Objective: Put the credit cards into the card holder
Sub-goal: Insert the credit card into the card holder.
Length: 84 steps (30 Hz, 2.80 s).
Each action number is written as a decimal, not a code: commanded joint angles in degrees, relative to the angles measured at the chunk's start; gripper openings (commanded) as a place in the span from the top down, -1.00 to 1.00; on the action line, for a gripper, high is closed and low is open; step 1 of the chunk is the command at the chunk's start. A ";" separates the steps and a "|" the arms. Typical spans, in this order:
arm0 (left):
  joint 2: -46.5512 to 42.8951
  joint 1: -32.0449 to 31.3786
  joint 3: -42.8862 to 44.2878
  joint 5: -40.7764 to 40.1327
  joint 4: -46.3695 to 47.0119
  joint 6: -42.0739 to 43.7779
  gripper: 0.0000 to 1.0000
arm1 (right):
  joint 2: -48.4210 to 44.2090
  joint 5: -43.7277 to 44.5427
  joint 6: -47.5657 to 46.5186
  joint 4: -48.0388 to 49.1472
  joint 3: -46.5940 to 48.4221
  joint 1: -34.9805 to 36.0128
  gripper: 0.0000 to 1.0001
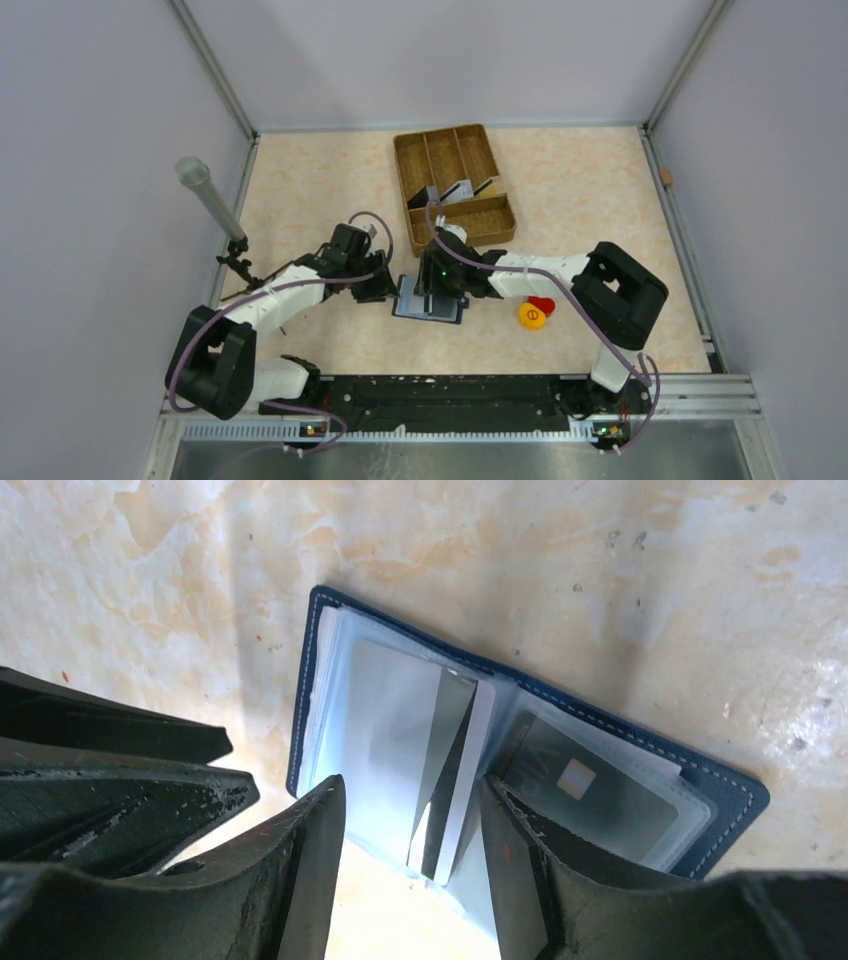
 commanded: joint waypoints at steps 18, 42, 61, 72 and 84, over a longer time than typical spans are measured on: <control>2.37 -0.38 -3.29 4.67 7.68 -2.84 0.24 | -4.30 0.10 2.78 -1.80 -1.66 3.73 0.25; -3.13 -2.80 -8.74 5.93 12.45 -9.69 0.33 | -3.92 5.84 -0.01 -6.35 2.54 4.79 0.42; -1.03 -2.81 -9.38 5.04 13.48 -9.22 0.31 | -2.08 4.16 -0.29 -6.88 1.16 4.95 0.30; -0.26 -2.86 -10.35 7.17 16.43 -10.90 0.34 | -1.20 4.03 -0.21 -6.55 3.26 5.91 0.30; -2.23 -3.74 -11.94 7.86 18.56 -13.66 0.37 | 0.14 6.52 -0.11 -7.93 5.00 6.73 0.35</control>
